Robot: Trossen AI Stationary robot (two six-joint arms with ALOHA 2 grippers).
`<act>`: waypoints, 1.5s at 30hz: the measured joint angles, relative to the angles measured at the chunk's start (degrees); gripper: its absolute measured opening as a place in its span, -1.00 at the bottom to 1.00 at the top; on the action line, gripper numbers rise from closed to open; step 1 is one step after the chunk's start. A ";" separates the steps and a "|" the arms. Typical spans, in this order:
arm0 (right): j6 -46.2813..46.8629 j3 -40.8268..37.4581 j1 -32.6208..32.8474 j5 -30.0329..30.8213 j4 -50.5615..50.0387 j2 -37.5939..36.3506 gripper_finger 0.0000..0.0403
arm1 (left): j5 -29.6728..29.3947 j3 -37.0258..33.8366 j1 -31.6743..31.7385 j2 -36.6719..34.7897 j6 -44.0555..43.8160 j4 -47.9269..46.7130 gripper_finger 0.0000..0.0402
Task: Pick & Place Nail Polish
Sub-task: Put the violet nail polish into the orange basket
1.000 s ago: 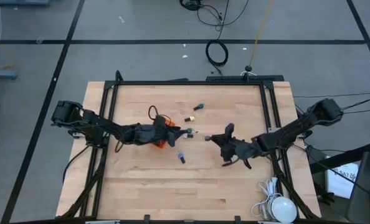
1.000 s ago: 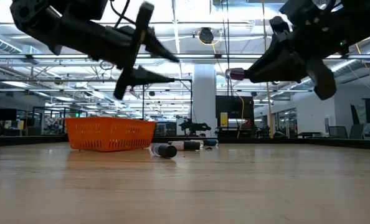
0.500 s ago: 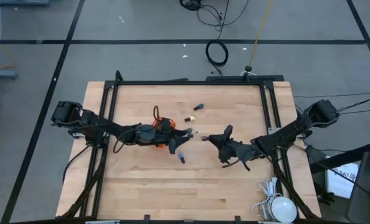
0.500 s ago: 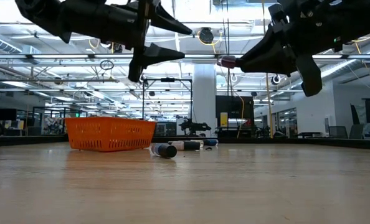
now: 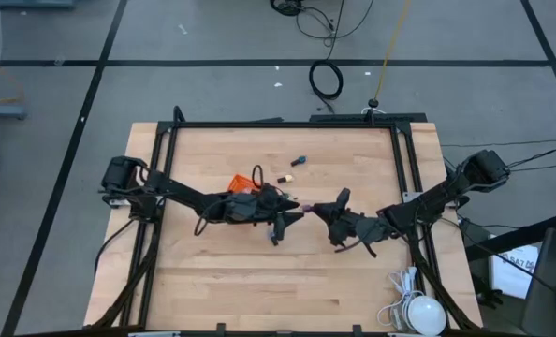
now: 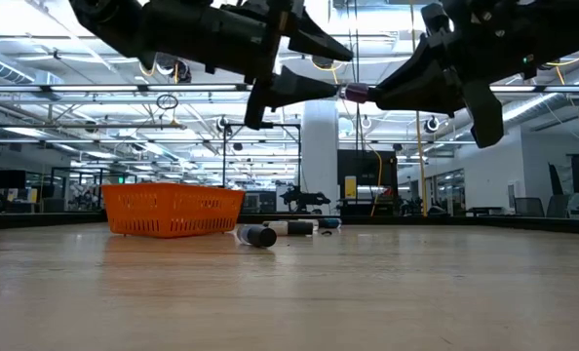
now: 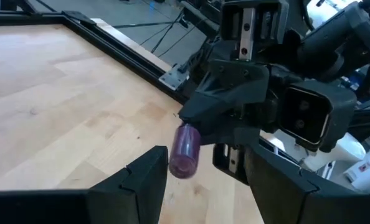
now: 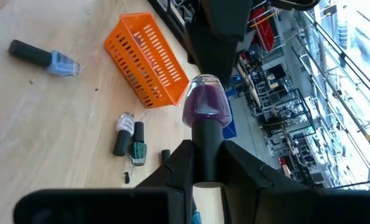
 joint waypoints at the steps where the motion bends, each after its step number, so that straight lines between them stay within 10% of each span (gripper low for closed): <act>1: 0.03 0.00 0.01 -0.02 0.00 0.00 -0.76 | 0.02 0.11 0.02 0.04 0.03 -0.03 0.04; 45: 0.10 -0.04 0.01 -0.10 1.88 -0.02 -0.76 | 2.19 6.06 1.97 8.66 -2.24 3.60 0.03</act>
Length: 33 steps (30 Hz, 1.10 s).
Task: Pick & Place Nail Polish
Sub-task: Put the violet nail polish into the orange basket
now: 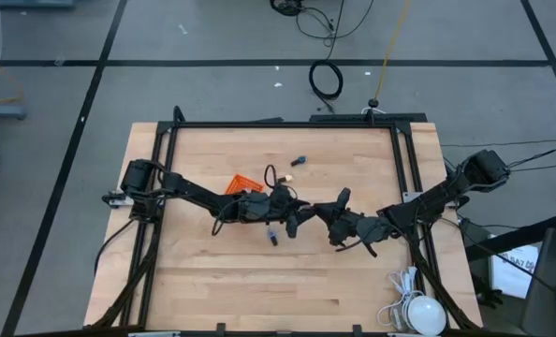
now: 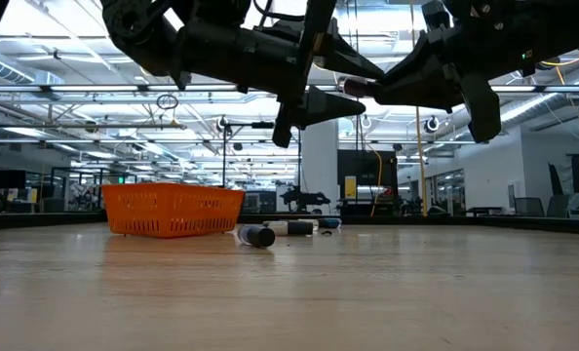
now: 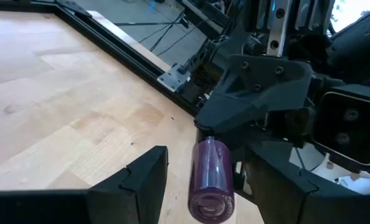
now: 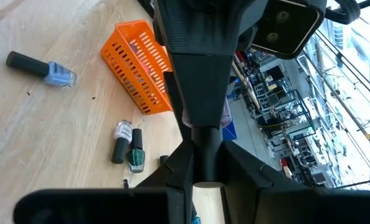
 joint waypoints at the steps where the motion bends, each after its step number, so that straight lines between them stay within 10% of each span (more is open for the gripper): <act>1: 0.00 0.00 0.00 0.01 0.02 0.00 -0.76 | 0.63 0.00 0.00 0.00 -0.01 0.02 0.02; 12: 0.30 0.00 0.04 0.25 -0.19 0.00 -0.76 | 2.60 -0.02 0.51 -0.02 2.58 -0.16 -0.75; 21: 17.19 0.15 -0.03 0.44 -1.51 -0.07 -0.31 | 3.75 -0.03 1.97 -4.13 12.95 -5.10 -0.75; 33: 33.35 0.00 -1.34 2.94 -13.83 -9.29 0.11 | -19.23 -0.11 -4.16 -15.88 42.79 -27.40 -0.75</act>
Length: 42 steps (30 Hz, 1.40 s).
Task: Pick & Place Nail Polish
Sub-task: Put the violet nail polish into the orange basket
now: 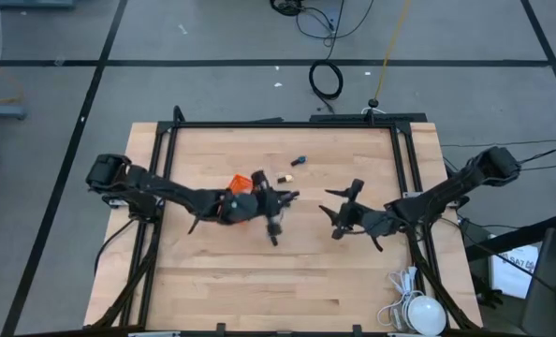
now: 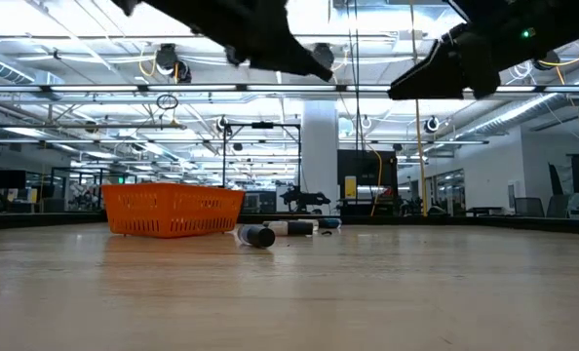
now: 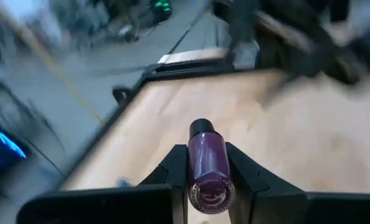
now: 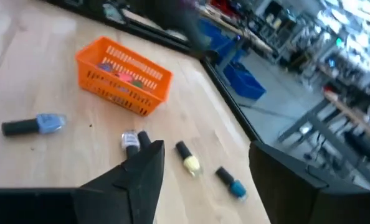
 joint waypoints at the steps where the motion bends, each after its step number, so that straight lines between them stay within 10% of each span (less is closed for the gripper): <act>1: 1.72 0.02 -0.42 -0.01 -1.41 -1.14 0.10 | 0.46 0.00 -1.22 -0.01 5.60 -0.49 -0.75; 20: 7.56 -0.02 -3.39 -0.06 -8.87 -3.59 -0.01 | 10.66 -0.92 -8.05 0.12 16.46 1.75 -0.75; 27: 7.76 -0.02 -3.67 -0.06 -9.25 -3.59 -0.03 | 14.31 -15.47 -3.05 0.23 10.49 29.20 -0.75; 34: 7.75 -0.02 -3.68 -0.02 -9.58 -3.59 -0.03 | 32.11 -29.82 4.81 0.19 -14.02 68.22 -0.75; 42: 7.75 -0.02 -3.73 0.05 -9.52 -3.59 -0.03 | 50.60 -31.24 7.76 0.15 -26.22 72.71 -0.75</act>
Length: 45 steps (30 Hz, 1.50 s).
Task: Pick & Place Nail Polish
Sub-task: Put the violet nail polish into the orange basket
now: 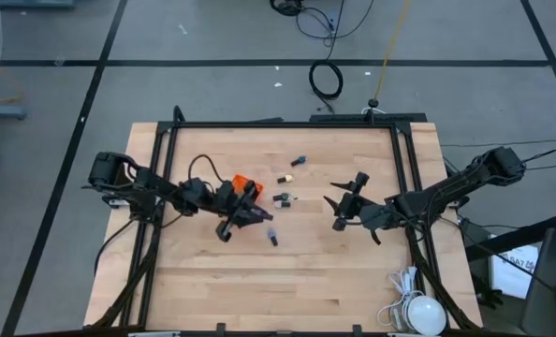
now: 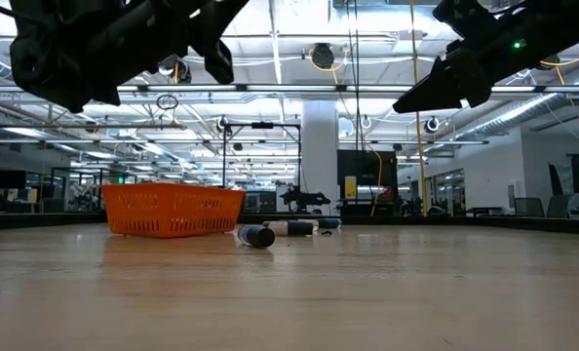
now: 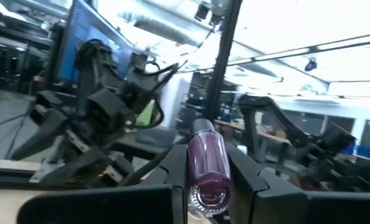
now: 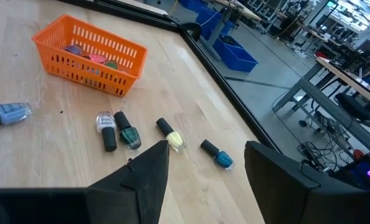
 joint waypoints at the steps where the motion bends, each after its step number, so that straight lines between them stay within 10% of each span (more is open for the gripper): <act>1: -0.03 0.00 0.00 0.00 0.13 0.00 -0.03 | 0.43 0.10 -0.14 0.00 0.13 -0.14 -0.75; 18: 0.05 -3.00 -1.91 -0.09 2.82 0.02 -0.03 | 0.01 0.16 0.51 0.00 -4.15 -10.05 -0.75; 28: -1.37 -8.00 -4.03 -0.11 10.71 0.02 -0.03 | -15.94 0.25 5.11 -2.81 -14.08 -38.35 -0.75; 45: -3.94 -8.00 -4.74 -0.17 11.92 0.02 -0.03 | -42.82 0.31 1.39 -29.40 -23.51 -88.35 -0.75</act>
